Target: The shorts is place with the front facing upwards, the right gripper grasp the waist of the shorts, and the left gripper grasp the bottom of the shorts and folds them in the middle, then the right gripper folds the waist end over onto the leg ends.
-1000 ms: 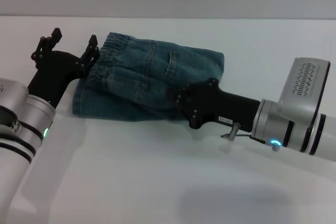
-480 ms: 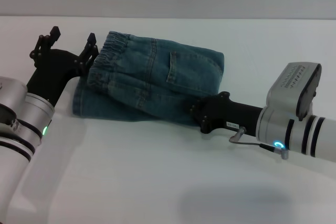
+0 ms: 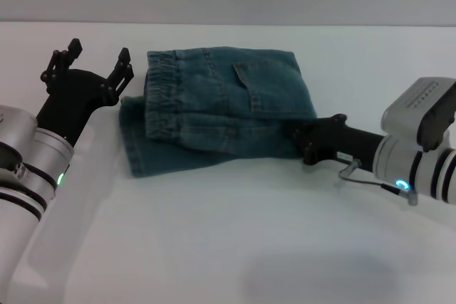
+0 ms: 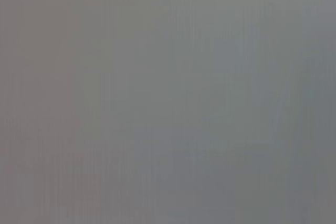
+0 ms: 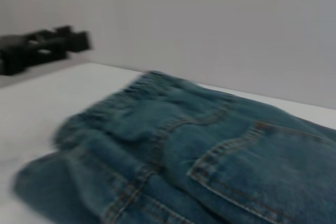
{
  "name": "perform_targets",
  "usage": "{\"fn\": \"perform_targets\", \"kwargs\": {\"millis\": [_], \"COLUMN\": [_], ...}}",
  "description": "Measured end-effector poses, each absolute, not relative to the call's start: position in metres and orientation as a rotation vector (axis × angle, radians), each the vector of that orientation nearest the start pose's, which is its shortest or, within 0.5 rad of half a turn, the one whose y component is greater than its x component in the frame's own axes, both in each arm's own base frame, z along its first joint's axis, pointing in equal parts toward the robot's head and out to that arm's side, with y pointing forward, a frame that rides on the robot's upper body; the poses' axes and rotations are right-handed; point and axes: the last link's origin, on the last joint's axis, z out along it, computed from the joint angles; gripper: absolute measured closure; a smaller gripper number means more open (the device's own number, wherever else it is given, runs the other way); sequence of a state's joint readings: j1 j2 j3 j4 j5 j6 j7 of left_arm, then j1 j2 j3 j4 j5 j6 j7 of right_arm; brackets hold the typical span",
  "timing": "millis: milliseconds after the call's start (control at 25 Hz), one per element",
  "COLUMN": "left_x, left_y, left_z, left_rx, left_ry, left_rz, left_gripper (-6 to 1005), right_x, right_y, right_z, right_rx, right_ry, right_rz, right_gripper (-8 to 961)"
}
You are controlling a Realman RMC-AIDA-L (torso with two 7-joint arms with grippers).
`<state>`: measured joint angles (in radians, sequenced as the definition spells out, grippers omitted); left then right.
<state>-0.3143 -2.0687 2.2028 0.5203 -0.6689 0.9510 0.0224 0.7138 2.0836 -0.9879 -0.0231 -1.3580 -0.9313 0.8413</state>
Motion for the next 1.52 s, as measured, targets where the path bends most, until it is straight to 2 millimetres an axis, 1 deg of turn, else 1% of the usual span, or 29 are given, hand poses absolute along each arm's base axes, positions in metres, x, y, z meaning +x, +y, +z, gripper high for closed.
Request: {"fn": "perform_targets", "kwargs": {"millis": [80,160,400,480,600,720,840,960,1040,1160,1280,1520], "left_x": [-0.285,-0.286,-0.287,-0.288,-0.287,-0.284,-0.283,-0.281,-0.279,-0.278,-0.278,-0.277], "left_y": [0.329,0.329,0.329,0.329,0.329,0.334,0.335,0.336,0.337,0.338,0.339,0.341], "left_z": [-0.047,-0.047,-0.047,-0.047,-0.047,-0.048,-0.048,-0.049,-0.049,-0.049,-0.048,-0.049], "left_rx": [-1.719,-1.721,-1.720,-1.719,-1.720,-1.727,-1.732,-1.733,-1.733,-1.733,-1.733,-1.737], "left_ry": [-0.518,-0.519,-0.516,-0.517,-0.518,-0.506,-0.502,-0.501,-0.501,-0.504,-0.503,-0.503], "left_rz": [-0.705,-0.700,-0.698,-0.697,-0.697,-0.699,-0.700,-0.706,-0.712,-0.717,-0.718,-0.716], "left_gripper": [170,170,170,170,170,170,169,169,169,169,169,169], "right_x": [0.280,0.278,0.258,0.251,0.246,0.243,0.240,0.238,0.236,0.237,0.242,0.255], "right_y": [0.359,0.359,0.344,0.343,0.345,0.356,0.373,0.389,0.394,0.394,0.390,0.382], "right_z": [-0.092,-0.089,-0.079,-0.074,-0.068,-0.062,-0.061,-0.068,-0.077,-0.087,-0.092,-0.093], "right_rx": [-2.408,-2.406,-2.426,-2.396,-2.360,-2.313,-2.283,-2.286,-2.303,-2.324,-2.330,-2.316], "right_ry": [0.688,0.675,0.603,0.581,0.562,0.503,0.460,0.433,0.473,0.547,0.615,0.682], "right_rz": [0.498,0.537,0.806,0.897,0.952,0.933,0.849,0.718,0.657,0.612,0.601,0.586], "right_gripper": [954,954,953,953,953,953,953,953,954,954,954,953]}}
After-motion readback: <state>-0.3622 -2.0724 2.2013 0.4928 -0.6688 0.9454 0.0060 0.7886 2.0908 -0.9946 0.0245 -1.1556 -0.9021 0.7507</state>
